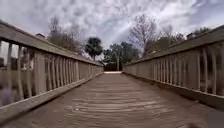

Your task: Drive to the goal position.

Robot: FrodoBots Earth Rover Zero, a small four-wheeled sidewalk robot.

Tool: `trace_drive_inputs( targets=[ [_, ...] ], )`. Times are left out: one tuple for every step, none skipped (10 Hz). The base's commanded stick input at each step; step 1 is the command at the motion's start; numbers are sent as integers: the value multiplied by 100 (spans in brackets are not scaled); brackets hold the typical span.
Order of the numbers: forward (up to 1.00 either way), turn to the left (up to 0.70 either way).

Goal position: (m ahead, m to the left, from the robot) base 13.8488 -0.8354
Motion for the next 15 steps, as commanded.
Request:
trace_drive_inputs(
  targets=[
    [70, 0],
    [70, 0],
    [70, 0],
    [70, 0],
    [70, 0],
    [70, 0],
    [70, 0],
    [70, -8],
    [70, -33],
    [70, -18],
    [70, 0],
    [70, 0],
    [70, 0],
    [70, 0],
    [70, 0]
  ],
)
